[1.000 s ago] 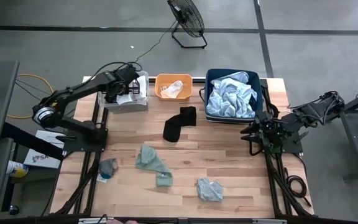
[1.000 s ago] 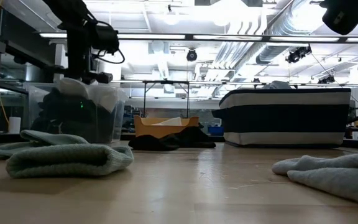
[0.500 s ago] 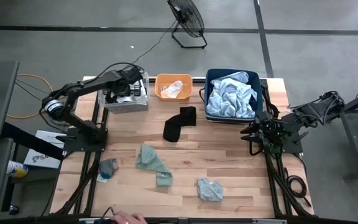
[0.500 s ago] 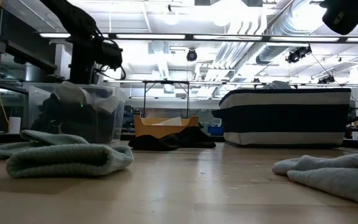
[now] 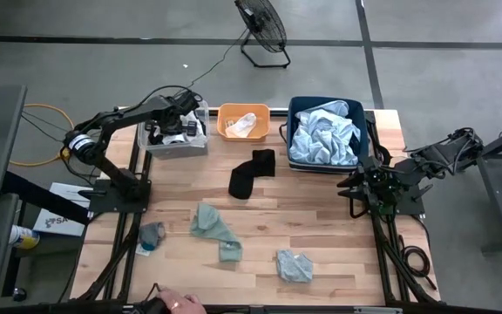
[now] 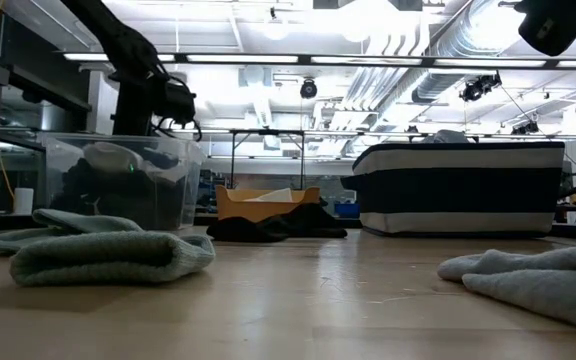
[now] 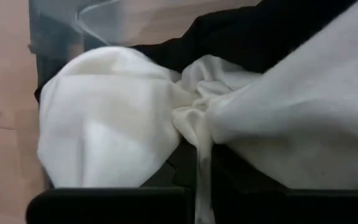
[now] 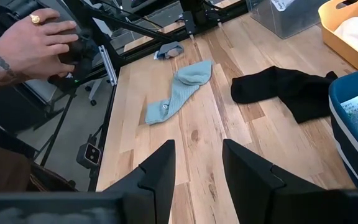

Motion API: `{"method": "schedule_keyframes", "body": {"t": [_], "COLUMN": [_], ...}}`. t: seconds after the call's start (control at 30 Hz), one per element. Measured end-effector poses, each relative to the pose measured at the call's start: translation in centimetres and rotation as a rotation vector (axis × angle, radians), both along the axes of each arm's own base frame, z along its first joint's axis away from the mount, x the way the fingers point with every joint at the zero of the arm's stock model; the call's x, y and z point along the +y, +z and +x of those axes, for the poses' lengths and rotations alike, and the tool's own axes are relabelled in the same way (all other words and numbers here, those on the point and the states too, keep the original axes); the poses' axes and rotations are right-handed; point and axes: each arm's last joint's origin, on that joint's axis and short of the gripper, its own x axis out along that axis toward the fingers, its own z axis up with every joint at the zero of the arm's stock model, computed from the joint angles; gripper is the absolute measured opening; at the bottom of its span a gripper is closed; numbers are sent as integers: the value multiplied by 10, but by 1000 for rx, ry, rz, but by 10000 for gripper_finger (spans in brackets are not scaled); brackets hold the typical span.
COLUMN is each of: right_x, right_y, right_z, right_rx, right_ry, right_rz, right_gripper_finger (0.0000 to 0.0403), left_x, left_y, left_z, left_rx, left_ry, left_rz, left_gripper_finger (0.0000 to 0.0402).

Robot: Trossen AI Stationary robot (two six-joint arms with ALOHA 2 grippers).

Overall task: Pick & Place Cloths
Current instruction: Put the white underwear into the transparent bin

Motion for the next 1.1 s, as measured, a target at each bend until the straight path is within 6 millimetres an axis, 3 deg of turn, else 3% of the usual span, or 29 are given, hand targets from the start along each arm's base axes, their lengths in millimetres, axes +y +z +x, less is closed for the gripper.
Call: {"method": "schedule_keyframes", "body": {"t": [0.13,0.23,0.6,0.73,1.1], "right_x": [0,0,0,0,0], "right_y": [0,0,0,0,0], "right_z": [0,0,0,0,0], "right_rx": [0,0,0,0,0], "right_ry": [0,0,0,0,0], "right_rz": [0,0,0,0,0], "right_gripper_finger": [124,124,124,124,124], "left_x": [-2,-4,-19,-26,-61], "left_y": [4,11,43,59,93], "left_z": [-1,-3,-10,-15,-11], "left_rx": [7,1,-23,-55,-139], "left_ry": [-59,-81,-182,-221,-407], "left_rz": [1,23,134,198,361], "left_gripper_finger": [19,45,222,267,289]}}
